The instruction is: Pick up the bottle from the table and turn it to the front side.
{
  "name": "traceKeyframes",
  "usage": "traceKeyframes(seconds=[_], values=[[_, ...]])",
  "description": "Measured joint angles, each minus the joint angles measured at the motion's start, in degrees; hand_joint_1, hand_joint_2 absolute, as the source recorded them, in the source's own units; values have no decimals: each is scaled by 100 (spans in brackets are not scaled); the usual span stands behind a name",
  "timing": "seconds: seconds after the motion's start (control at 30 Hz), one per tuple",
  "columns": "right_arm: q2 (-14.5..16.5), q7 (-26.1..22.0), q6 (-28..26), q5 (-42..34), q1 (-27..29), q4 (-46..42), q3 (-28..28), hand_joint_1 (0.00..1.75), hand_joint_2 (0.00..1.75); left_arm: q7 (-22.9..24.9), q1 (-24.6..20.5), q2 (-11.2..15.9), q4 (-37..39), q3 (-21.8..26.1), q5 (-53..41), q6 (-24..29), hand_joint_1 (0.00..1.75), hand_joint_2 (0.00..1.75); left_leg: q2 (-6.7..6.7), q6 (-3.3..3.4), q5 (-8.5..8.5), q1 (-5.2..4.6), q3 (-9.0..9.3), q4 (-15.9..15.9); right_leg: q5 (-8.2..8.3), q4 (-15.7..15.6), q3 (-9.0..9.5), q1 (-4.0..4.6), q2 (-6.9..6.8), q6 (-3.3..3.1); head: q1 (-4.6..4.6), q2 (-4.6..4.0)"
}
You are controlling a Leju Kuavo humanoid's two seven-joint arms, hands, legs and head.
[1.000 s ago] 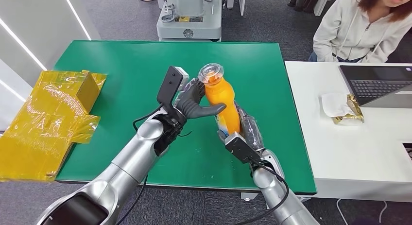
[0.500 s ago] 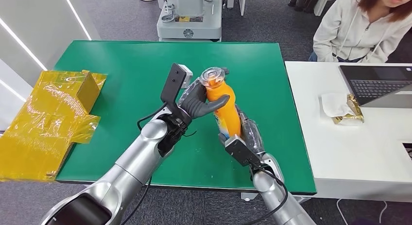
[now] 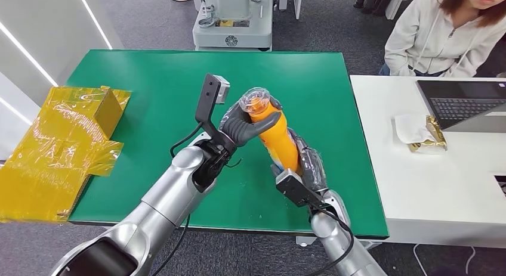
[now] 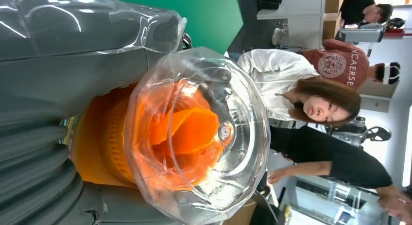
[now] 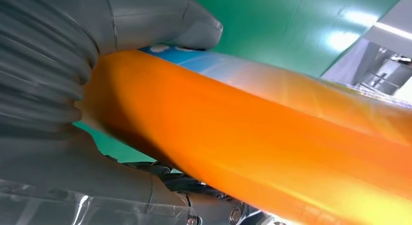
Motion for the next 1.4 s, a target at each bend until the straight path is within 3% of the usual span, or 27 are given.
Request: traceKeyframes(seconds=[0.07,0.63,0.8,1.0,1.4], values=[[0,2,-32,5,6,-1,-9,1,175,1,10,-8,-1,0,67,-20,172,175,0,0,0,0,0,0,0,0,0,0,0,0,-1,0],[0,6,-72,-229,180,-427,-179,0,175,-143,92,-52,-161,-2,40,87,175,175,1,0,0,0,0,-1,0,0,0,0,1,0,0,0],[-2,-40,-114,-310,303,-688,-185,0,175,-451,90,-18,-162,-2,-230,332,175,175,1,0,0,0,0,-1,0,0,0,0,1,0,1,0],[-43,-202,-262,-516,766,-1511,-239,0,175,-932,78,198,-227,13,-1001,948,174,175,0,0,0,0,-1,-2,-1,1,0,0,1,0,1,0],[-309,-368,-408,-704,1497,-3352,28,0,175,-1351,-173,630,-156,443,-1810,1699,169,175,0,0,0,0,0,-2,-1,1,1,0,0,0,1,0]])
